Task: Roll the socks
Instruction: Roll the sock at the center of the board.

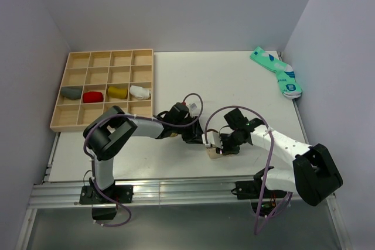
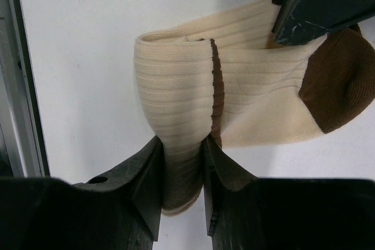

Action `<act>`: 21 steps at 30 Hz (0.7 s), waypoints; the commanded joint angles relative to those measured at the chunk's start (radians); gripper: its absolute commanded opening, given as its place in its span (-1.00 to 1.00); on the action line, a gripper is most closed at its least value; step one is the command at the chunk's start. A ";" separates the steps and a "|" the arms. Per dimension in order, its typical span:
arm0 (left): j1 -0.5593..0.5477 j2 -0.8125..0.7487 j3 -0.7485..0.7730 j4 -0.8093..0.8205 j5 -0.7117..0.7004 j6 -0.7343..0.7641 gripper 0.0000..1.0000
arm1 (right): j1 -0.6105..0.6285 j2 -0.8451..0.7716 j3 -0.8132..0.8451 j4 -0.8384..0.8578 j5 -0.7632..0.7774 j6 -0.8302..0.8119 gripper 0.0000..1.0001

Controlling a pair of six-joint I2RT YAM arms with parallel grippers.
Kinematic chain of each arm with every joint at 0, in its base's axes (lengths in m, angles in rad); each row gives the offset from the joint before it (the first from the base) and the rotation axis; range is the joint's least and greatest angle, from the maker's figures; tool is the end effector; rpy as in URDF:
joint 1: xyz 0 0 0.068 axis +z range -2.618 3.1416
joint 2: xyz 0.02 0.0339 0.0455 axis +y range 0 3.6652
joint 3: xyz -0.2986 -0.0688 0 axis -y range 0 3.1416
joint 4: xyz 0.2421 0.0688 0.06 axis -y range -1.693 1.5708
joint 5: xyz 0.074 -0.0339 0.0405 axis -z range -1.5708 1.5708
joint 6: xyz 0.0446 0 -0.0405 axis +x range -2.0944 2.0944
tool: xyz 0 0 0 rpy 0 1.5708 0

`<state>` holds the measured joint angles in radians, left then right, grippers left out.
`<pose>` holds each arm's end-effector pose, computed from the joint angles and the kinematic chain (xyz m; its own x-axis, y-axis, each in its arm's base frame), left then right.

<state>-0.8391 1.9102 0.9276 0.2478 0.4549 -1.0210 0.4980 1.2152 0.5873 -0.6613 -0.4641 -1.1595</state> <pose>0.2449 -0.3020 0.1505 -0.9896 -0.0443 -0.1365 0.0811 0.6122 -0.7865 0.1476 0.1030 0.1904 0.1543 -0.8491 -0.5052 -0.9880 -0.1303 -0.0828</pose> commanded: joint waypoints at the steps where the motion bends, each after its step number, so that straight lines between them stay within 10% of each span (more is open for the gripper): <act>1: 0.005 -0.030 0.033 -0.091 -0.071 0.070 -0.16 | 0.008 0.020 -0.006 0.037 0.045 0.007 -0.46; 21: -0.012 0.153 0.231 -0.114 -0.053 0.140 -0.17 | 0.007 -0.066 -0.015 -0.011 0.059 0.001 -0.47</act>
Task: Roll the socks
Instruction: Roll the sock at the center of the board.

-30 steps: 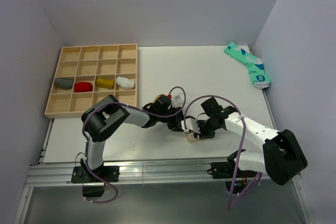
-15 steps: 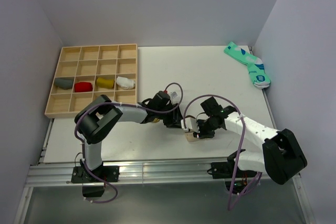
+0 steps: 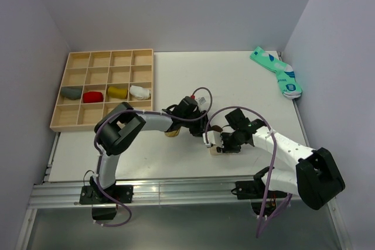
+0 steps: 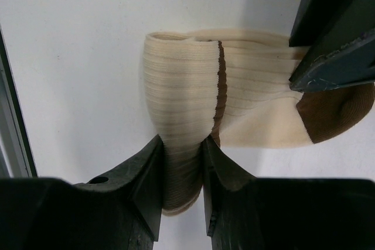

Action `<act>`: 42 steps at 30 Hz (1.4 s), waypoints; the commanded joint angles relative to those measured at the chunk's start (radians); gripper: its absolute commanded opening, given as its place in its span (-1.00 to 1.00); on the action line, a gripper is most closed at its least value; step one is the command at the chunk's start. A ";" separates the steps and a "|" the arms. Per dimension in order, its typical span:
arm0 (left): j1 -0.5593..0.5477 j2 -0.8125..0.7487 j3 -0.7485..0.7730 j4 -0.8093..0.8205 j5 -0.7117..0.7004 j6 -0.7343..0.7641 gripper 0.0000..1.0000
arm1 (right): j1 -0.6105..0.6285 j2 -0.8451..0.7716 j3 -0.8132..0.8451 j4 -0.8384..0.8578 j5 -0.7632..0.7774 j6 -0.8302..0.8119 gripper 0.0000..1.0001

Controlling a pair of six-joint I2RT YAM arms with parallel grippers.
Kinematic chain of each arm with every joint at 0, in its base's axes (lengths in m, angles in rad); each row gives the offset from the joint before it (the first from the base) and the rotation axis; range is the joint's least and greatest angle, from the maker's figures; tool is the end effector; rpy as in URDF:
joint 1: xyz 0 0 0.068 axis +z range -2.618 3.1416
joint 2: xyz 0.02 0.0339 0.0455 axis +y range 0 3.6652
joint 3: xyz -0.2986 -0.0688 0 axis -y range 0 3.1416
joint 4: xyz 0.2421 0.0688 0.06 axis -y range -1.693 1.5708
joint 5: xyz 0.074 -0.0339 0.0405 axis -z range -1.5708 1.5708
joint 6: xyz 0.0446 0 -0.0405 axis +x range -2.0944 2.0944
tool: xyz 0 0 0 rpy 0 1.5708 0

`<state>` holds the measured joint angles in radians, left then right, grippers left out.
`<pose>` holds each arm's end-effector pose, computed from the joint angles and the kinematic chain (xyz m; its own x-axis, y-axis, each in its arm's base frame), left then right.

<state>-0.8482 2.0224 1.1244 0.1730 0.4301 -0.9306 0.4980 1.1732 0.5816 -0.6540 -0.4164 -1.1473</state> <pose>0.2730 -0.3377 0.1543 -0.9743 0.0028 -0.2254 0.1788 0.6181 -0.7654 0.1455 0.0997 0.1948 0.1596 -0.8622 -0.4807 -0.9851 -0.1078 -0.1338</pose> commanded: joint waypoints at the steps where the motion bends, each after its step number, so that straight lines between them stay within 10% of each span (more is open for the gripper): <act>1: -0.003 0.047 0.041 -0.052 -0.030 0.053 -0.18 | 0.007 -0.026 -0.009 -0.016 0.014 -0.011 -0.47; 12: 0.014 0.137 0.183 -0.170 -0.039 0.131 -0.99 | 0.007 0.078 0.067 -0.108 -0.013 -0.020 -0.52; 23: 0.031 0.087 0.086 0.011 0.010 0.116 -0.97 | -0.044 0.364 0.250 -0.228 -0.090 0.060 -0.59; 31: 0.032 -0.016 -0.017 0.117 -0.069 0.128 -0.25 | -0.160 0.566 0.383 -0.314 -0.110 0.093 -0.60; 42: 0.034 -0.168 -0.268 0.327 -0.148 0.055 -0.21 | -0.217 0.666 0.458 -0.377 -0.144 0.087 -0.60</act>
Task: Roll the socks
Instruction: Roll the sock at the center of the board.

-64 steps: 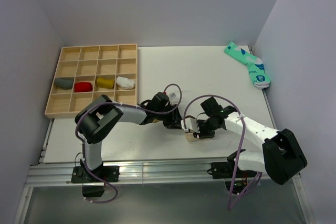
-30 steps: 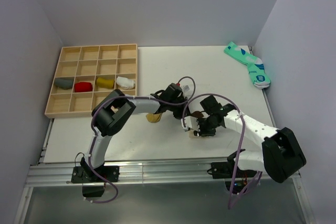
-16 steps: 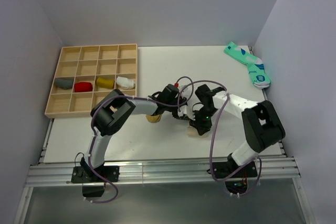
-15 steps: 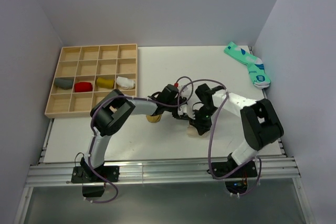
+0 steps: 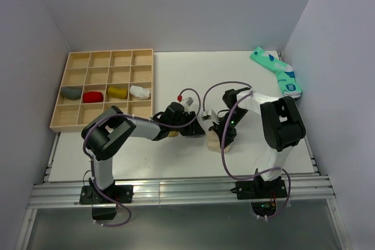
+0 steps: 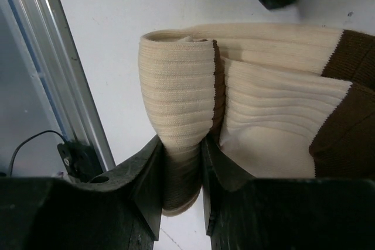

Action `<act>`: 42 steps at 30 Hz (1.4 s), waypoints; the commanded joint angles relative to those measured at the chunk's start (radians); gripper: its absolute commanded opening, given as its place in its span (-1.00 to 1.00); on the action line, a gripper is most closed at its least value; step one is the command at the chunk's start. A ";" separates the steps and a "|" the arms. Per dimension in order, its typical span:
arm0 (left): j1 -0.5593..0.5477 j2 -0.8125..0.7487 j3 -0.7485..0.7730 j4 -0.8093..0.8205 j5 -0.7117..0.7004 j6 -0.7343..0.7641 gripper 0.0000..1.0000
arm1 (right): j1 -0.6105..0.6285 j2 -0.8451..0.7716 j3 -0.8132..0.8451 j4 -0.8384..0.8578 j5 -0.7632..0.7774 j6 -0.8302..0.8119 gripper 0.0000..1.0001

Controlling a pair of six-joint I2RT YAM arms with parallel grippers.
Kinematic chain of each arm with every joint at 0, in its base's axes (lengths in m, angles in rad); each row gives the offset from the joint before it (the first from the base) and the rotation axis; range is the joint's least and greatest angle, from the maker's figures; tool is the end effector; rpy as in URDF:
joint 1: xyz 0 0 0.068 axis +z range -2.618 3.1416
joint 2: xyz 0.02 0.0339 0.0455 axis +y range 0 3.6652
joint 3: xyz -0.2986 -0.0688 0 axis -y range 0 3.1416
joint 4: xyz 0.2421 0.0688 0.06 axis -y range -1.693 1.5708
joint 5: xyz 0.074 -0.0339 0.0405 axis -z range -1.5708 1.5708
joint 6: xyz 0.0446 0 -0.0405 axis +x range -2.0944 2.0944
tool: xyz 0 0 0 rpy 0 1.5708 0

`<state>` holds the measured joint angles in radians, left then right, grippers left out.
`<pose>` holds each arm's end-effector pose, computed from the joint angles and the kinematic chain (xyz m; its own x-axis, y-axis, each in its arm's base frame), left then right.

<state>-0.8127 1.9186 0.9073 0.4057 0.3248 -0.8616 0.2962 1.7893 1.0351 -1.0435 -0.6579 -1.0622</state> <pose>0.2624 -0.2979 0.1547 -0.9140 -0.0807 -0.3975 0.2686 0.6140 -0.7422 0.2576 0.1071 0.1765 -0.3670 -0.8346 -0.4108 -0.8624 0.1397 0.4866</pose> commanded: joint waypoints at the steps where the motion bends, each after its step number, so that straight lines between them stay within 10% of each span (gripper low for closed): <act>1: -0.005 -0.091 -0.098 0.144 -0.047 -0.016 -0.21 | -0.015 0.054 0.016 0.010 0.098 0.005 -0.60; 8: -0.043 -0.210 -0.243 0.303 -0.081 0.087 -0.21 | -0.022 0.094 0.062 -0.010 0.096 0.028 -0.60; 22: -0.172 -0.090 0.042 0.140 -0.013 0.505 -0.12 | -0.023 0.165 0.138 -0.066 0.107 0.053 -0.59; 42: -0.192 0.039 0.019 0.226 0.053 0.524 -0.10 | -0.025 0.196 0.189 -0.078 0.135 0.102 -0.57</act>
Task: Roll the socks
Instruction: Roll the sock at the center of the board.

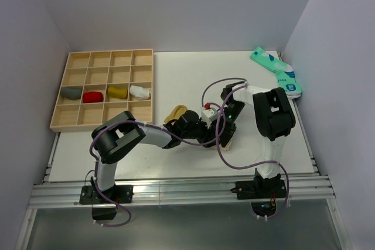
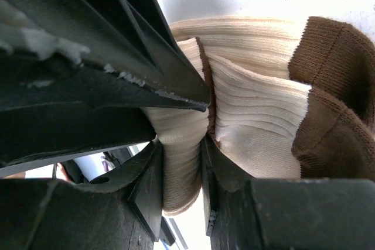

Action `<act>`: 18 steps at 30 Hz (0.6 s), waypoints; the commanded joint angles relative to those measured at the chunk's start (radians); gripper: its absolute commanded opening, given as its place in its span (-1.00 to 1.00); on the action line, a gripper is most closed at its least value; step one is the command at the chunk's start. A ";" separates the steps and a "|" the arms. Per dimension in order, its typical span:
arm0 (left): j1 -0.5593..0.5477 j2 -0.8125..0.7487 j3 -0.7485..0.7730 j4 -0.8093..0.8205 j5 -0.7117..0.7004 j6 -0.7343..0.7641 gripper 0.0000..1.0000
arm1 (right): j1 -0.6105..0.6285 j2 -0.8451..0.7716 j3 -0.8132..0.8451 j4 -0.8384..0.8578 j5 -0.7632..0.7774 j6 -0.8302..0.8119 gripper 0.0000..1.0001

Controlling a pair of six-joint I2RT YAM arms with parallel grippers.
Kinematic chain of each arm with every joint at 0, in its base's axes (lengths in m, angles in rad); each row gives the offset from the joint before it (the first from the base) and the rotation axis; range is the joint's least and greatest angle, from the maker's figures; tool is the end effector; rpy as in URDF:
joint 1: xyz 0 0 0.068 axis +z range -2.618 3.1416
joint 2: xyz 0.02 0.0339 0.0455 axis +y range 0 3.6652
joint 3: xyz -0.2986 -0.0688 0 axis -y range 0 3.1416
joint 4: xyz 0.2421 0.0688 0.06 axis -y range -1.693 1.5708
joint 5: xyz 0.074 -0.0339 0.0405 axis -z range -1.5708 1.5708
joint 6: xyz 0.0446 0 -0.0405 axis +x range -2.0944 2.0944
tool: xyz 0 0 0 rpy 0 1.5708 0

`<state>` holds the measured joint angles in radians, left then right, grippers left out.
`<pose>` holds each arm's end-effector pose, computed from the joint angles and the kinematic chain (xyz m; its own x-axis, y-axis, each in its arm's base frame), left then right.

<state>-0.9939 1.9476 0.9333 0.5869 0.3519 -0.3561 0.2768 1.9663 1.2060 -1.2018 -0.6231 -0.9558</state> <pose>0.2130 -0.3555 0.1692 -0.5458 0.2388 -0.8031 0.8190 0.3546 -0.4512 0.2909 0.1097 0.1638 -0.5066 -0.8335 -0.2206 -0.7308 0.2795 0.6227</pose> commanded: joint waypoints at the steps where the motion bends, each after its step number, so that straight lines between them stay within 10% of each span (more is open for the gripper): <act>1: -0.011 0.011 -0.011 0.048 0.027 0.017 -0.10 | -0.005 0.020 0.018 0.084 0.100 -0.001 -0.57; 5: -0.011 0.025 -0.014 0.050 0.021 0.005 -0.22 | -0.005 0.022 0.024 0.090 0.095 0.018 -0.57; 11: -0.014 0.059 -0.022 0.053 0.032 -0.023 -0.93 | -0.005 -0.047 -0.003 0.160 0.097 0.106 -0.30; 18: -0.015 0.060 -0.060 0.080 0.029 -0.076 -0.99 | -0.007 -0.154 -0.052 0.243 0.108 0.201 0.06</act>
<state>-0.9962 1.9736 0.9020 0.7040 0.3611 -0.4046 0.2768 1.8988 1.1694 -1.1172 -0.5644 -0.7971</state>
